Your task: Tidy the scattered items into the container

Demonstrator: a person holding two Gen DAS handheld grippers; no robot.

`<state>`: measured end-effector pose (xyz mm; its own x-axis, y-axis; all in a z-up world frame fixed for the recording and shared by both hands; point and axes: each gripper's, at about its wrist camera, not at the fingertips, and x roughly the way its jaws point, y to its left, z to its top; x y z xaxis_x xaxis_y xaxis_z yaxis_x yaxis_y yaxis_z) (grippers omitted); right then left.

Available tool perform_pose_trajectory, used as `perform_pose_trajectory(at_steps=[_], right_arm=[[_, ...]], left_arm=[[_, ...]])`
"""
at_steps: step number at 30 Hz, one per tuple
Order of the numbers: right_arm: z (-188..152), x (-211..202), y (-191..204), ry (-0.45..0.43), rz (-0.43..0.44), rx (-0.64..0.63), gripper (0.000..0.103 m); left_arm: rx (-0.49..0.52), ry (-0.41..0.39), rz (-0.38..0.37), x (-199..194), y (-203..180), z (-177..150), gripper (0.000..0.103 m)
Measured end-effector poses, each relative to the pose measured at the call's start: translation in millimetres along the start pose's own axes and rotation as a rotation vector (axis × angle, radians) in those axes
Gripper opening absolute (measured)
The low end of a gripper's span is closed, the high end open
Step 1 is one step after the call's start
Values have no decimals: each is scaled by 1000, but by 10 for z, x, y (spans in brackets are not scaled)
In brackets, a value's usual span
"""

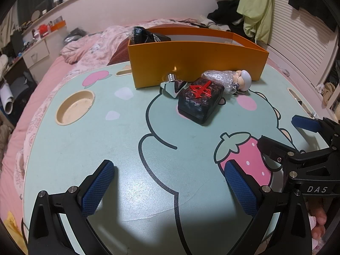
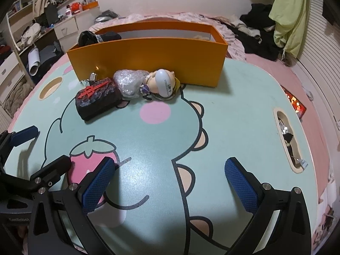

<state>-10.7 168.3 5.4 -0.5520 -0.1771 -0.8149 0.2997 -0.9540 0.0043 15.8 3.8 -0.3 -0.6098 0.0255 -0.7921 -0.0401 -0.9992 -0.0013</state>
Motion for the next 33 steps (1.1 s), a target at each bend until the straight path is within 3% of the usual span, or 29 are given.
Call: perform_pose_trajectory(at_steps=[33], right_arm=[[-41,20,20,-7,2,-4,103]], left_arm=[[0,-1,0,-1,-1,-4,103]])
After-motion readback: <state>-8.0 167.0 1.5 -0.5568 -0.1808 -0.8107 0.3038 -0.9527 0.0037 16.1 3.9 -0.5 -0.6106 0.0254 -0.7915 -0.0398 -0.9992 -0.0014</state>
